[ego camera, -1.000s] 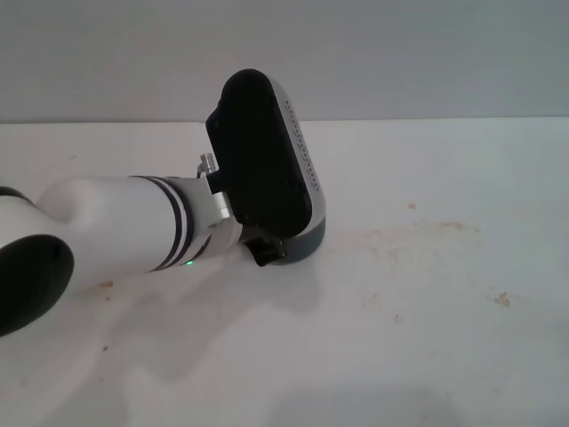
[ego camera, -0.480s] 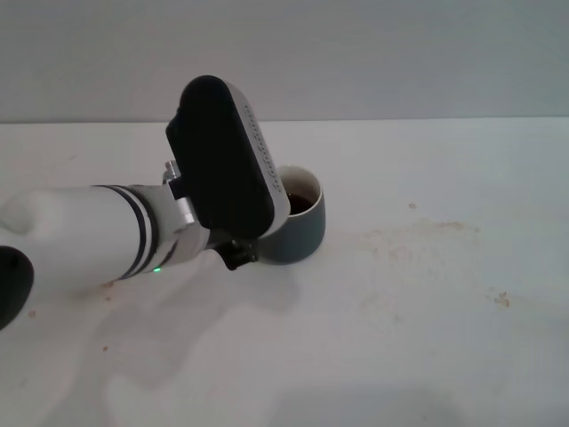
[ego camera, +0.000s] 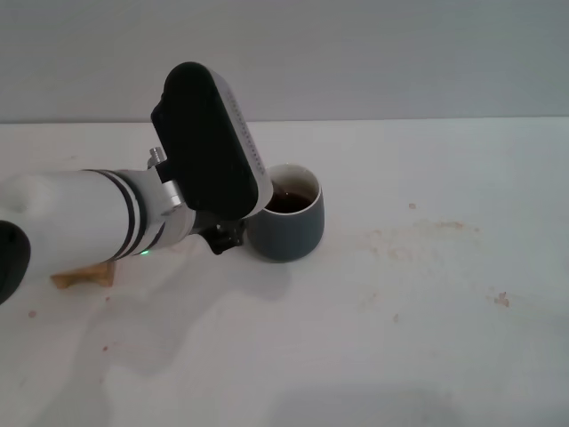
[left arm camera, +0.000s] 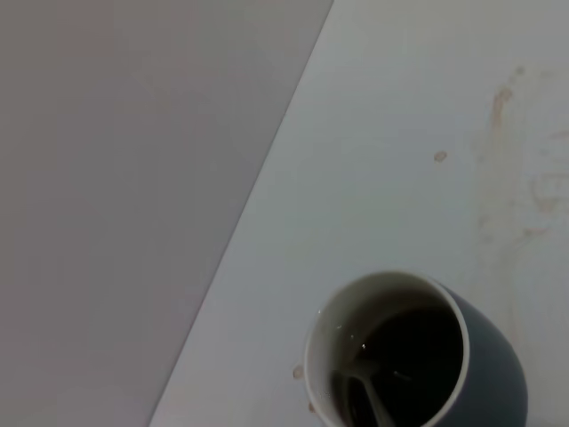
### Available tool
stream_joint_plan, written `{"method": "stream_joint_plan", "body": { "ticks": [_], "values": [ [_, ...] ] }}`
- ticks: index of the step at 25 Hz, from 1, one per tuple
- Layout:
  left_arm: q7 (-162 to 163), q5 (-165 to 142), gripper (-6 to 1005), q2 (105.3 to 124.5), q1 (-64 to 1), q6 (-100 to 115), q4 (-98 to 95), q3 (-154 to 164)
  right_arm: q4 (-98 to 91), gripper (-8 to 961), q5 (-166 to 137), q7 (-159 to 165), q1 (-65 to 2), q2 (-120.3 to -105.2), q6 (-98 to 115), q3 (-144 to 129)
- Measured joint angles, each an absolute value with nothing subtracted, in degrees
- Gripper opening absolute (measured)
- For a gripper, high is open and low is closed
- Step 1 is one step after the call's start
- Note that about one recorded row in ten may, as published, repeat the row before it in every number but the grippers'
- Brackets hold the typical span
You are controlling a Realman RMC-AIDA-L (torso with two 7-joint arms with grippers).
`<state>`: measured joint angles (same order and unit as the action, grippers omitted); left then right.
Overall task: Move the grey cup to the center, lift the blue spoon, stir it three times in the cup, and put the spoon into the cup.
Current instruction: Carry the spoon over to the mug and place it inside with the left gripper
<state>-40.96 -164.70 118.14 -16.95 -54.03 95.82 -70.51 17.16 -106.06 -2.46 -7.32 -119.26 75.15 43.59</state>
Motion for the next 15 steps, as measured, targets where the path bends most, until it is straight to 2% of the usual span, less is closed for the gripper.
{"method": "stream_joint_plan", "body": {
  "ticks": [15],
  "values": [
    [-40.93, -164.89, 185, 118.29, -17.01, -50.20, 95.86, -68.59, 17.32, -1, -105.79, -2.46, -7.31, -119.35, 75.24, 43.59]
  ]
}}
